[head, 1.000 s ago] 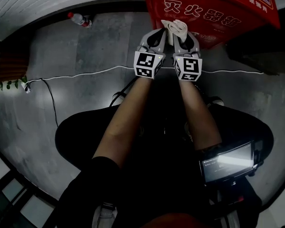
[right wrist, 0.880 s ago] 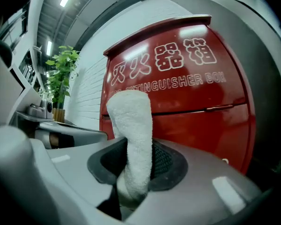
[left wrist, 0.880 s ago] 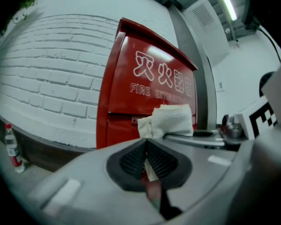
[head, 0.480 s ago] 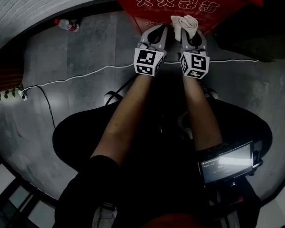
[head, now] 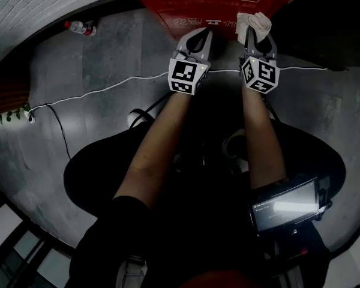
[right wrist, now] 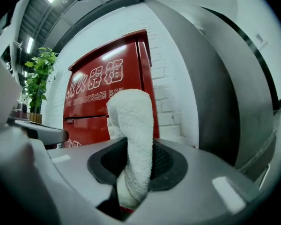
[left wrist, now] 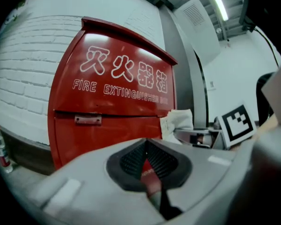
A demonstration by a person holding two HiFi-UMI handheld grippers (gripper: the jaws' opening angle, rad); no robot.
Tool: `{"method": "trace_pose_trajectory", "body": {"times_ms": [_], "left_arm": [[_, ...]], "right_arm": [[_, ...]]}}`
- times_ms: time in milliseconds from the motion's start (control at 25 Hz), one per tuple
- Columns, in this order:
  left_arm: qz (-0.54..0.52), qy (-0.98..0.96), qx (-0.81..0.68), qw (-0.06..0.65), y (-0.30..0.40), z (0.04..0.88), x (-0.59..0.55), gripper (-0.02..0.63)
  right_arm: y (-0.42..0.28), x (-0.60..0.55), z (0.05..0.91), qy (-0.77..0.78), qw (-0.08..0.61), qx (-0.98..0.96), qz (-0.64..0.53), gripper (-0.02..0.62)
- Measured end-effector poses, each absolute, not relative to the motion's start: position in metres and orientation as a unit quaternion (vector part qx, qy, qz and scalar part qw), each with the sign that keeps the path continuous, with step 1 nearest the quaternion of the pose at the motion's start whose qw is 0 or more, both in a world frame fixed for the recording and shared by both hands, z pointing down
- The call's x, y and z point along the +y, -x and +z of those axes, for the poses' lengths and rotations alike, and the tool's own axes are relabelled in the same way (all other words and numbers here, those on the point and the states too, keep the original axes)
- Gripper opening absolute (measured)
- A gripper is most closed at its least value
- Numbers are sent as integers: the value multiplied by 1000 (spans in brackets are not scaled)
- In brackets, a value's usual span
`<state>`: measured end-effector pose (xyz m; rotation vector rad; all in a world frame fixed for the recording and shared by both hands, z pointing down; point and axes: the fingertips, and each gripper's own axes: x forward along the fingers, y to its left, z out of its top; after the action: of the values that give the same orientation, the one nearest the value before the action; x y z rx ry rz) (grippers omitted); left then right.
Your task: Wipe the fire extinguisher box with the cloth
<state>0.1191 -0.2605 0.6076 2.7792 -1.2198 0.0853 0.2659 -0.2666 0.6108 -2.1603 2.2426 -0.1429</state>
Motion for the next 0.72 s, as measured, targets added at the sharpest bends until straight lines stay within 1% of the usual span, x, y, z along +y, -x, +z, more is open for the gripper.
{"method": "trace_pose_trajectory", "body": {"times_ms": [160,400,520,720], "left_arm": [[32,-909,-411,54,-106,611,-253,2],[28,-893,-445,59,-71,614,-251,2],[25,-884,-462,65,-50,616,-247,2],[36,-873,-481,78,-20,632,-235,2]], "right_arm": [[-291,-261,614,715,21,697,-60,106],[-299,-252,621,733,13,676,-67,99],[-268,-245,617,714,3,697,-57,99],[-177,-236,620,647,-14,761,-49,100]]}}
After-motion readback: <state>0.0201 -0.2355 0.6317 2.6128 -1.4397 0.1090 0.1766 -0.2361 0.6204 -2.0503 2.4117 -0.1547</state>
